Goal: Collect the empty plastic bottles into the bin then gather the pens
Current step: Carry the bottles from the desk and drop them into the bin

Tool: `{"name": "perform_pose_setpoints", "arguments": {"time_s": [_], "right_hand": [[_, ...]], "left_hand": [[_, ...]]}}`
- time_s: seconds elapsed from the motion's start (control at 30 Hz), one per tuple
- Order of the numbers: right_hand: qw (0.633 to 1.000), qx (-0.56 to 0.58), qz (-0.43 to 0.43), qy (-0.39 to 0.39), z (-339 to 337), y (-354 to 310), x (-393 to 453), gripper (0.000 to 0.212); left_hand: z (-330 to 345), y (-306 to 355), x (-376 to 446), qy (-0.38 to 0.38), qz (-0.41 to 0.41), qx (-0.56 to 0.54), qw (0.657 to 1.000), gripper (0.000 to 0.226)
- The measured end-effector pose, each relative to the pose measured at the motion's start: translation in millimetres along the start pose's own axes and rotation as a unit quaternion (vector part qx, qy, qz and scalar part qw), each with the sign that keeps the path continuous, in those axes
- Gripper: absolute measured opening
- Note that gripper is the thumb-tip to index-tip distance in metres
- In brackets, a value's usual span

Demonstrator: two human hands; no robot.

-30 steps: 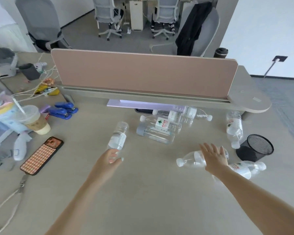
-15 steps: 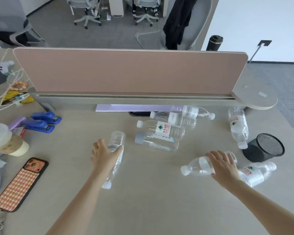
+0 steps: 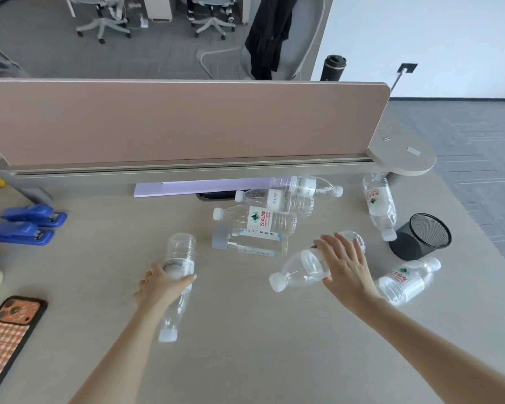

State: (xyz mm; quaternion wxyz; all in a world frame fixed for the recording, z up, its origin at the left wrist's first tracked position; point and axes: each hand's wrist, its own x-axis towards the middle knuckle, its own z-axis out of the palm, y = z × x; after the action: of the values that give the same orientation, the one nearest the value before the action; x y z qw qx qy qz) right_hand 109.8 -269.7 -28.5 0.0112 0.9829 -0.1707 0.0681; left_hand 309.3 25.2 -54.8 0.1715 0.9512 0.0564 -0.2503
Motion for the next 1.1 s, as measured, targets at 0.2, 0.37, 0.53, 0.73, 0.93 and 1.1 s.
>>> {"name": "perform_pose_setpoints", "arguments": {"time_s": [0.2, 0.37, 0.53, 0.73, 0.93, 1.1], "right_hand": [[0.993, 0.094, 0.054, 0.037, -16, -6, -15, 0.081], [0.972, 0.172, 0.138, 0.083, -40, 0, -40, 0.067], [0.95, 0.214, 0.213, 0.08, -71, 20, -82, 0.065], [0.902, 0.245, 0.344, 0.093, -106, 55, -153, 0.072], [0.828, 0.291, 0.466, 0.117, -138, 101, -257, 0.056], [0.769, 0.331, 0.527, 0.148, -159, 124, -343, 0.053]], "left_hand": [[0, -7, -26, -0.024, 0.061, -0.17, 0.983, 0.074], [-4, 23, -67, 0.007, 0.176, -0.282, 0.943, 0.057], [-4, 74, -123, -0.003, 0.28, -0.306, 0.91, 0.066], [18, 125, -207, -0.051, 0.367, -0.316, 0.873, 0.064], [60, 156, -304, -0.132, 0.459, -0.312, 0.821, 0.057], [106, 162, -372, -0.186, 0.503, -0.271, 0.8, 0.067]]}}
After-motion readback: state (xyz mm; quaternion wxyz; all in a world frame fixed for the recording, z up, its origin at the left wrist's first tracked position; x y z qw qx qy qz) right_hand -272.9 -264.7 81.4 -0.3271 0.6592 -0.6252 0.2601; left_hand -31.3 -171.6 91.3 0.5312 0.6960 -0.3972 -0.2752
